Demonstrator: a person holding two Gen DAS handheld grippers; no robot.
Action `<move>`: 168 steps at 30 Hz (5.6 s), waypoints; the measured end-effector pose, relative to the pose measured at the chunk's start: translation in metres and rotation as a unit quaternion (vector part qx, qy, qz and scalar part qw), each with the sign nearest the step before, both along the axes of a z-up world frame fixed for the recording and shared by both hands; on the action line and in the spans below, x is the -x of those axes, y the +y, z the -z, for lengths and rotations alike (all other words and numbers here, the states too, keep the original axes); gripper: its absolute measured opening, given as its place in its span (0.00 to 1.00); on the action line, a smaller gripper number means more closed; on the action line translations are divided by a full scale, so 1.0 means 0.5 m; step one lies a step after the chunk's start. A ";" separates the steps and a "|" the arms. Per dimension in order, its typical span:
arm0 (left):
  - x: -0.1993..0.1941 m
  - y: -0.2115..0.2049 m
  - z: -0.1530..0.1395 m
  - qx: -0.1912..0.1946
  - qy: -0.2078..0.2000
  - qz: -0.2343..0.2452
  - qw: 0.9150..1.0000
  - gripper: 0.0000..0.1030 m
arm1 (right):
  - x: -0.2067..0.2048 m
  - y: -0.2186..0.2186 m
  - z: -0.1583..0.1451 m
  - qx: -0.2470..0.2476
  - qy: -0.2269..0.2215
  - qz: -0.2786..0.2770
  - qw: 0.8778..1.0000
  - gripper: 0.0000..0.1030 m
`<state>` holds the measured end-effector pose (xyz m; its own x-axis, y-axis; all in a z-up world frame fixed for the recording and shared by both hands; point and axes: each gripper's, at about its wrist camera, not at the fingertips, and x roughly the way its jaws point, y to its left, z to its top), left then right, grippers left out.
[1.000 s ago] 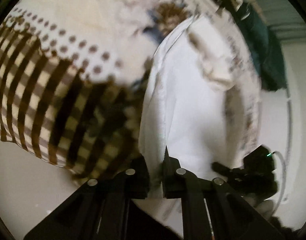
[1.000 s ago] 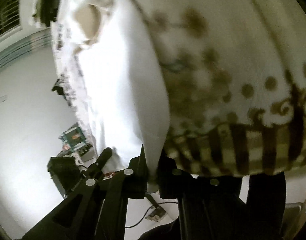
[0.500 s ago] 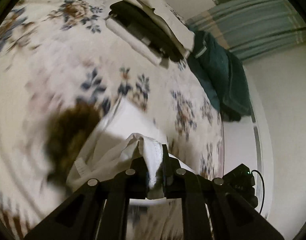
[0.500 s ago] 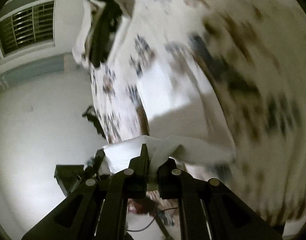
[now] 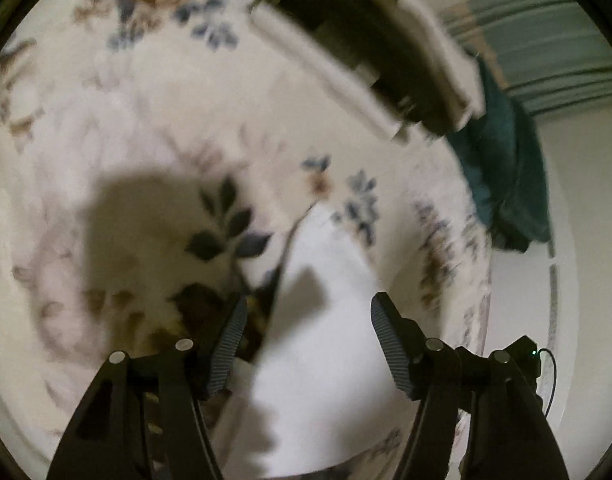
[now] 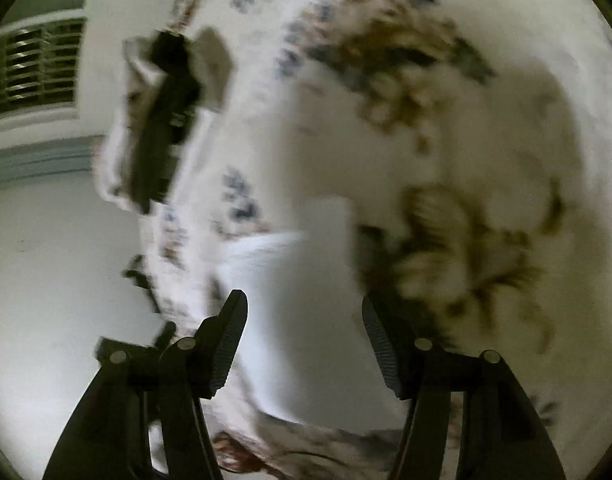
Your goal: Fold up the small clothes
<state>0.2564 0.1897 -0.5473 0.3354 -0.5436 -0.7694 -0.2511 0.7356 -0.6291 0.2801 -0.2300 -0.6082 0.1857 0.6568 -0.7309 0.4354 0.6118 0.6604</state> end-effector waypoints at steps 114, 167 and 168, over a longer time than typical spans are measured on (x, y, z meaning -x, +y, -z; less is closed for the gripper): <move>-0.668 0.076 -0.245 0.029 -0.128 0.047 0.990 0.11 | -0.772 0.345 -0.288 -0.062 -0.176 -0.159 0.970 0.21; 0.086 -0.146 -0.897 -0.370 -0.228 -0.026 0.900 1.00 | 0.202 0.227 -1.160 0.488 -0.311 -0.084 0.811 1.00; 0.101 -0.148 -0.909 -0.372 -0.234 -0.028 0.898 1.00 | 0.218 0.226 -1.172 0.489 -0.317 -0.082 0.809 1.00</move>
